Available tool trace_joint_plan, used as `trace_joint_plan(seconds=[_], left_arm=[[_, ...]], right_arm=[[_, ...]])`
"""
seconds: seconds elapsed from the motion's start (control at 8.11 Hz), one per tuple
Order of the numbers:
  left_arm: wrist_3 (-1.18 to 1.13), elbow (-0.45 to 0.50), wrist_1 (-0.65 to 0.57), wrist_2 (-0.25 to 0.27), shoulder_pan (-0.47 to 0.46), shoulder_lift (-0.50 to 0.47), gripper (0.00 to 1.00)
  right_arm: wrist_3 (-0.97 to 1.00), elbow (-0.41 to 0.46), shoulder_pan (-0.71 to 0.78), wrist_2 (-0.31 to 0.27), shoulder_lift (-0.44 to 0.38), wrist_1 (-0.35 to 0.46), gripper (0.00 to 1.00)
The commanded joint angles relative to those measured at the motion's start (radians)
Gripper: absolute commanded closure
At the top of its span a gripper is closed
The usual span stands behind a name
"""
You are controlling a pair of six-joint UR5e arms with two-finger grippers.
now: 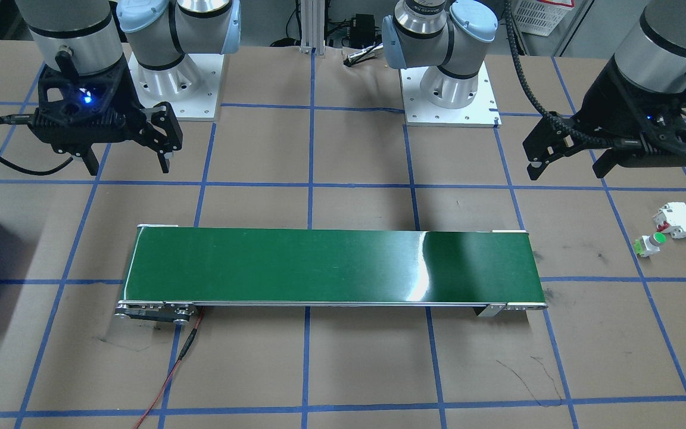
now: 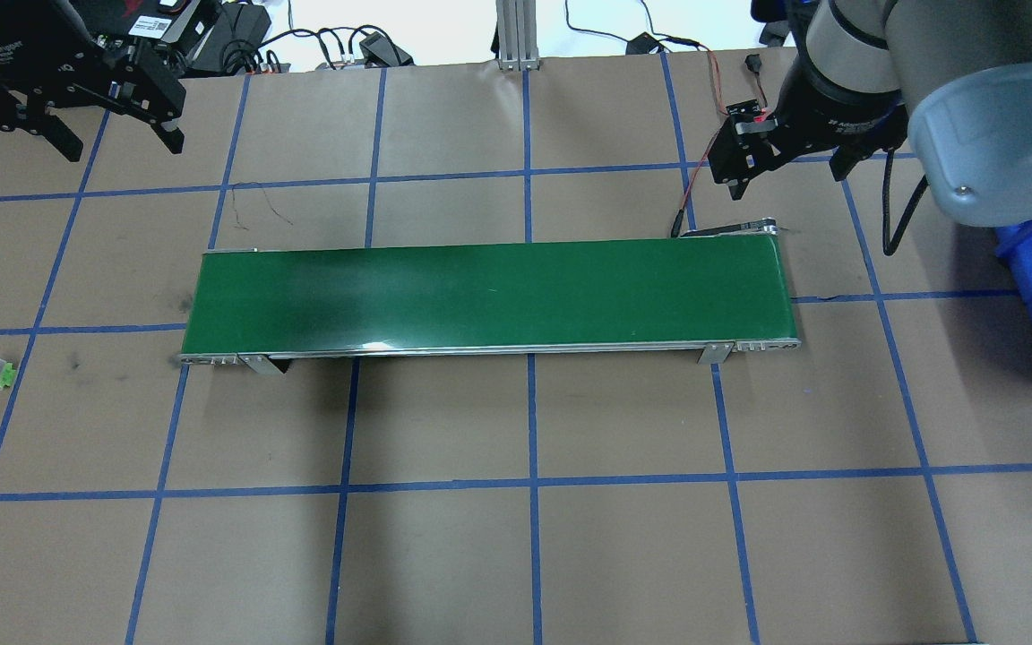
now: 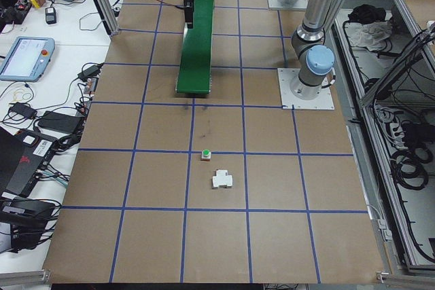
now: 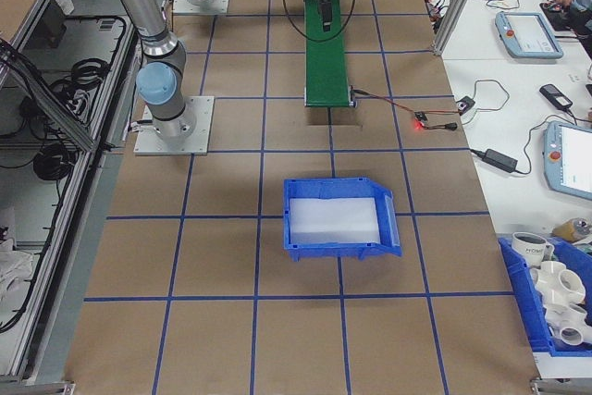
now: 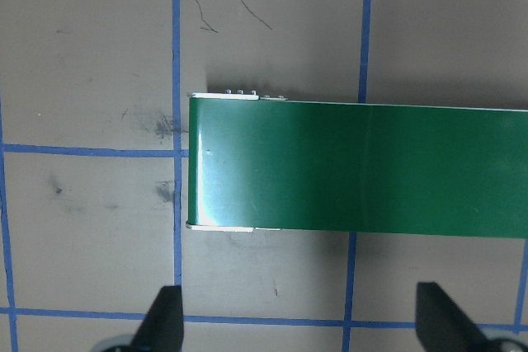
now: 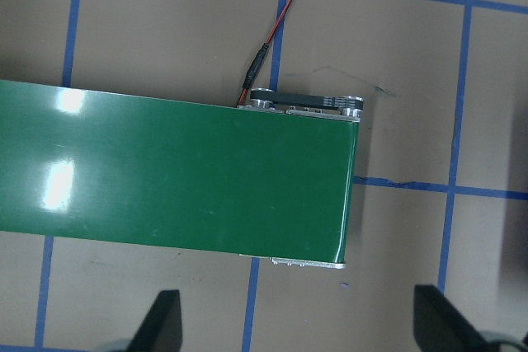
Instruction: Move button from left to right
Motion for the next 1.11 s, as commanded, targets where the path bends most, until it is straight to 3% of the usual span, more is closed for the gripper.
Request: trace_joint_plan(seconds=[0.0,0.25,0.74,0.99], left_arm=[[0.012,-0.002,-0.006,0.007,0.01,0.008,0.0],[0.057,-0.002,0.006,0.005,0.072,-0.005,0.0],[0.25,-0.03,0.087,0.009,0.368,-0.075,0.0],[0.505,-0.042,0.173,0.01,0.448,-0.127,0.0]], right_arm=[[0.001,-0.021,0.026,-0.007,-0.015,0.016,0.0],[0.0,-0.021,0.026,-0.009,-0.012,0.016,0.0],[-0.003,-0.021,0.026,0.0,-0.002,0.019,0.0],[-0.003,-0.021,0.026,-0.004,0.001,0.019,0.0]])
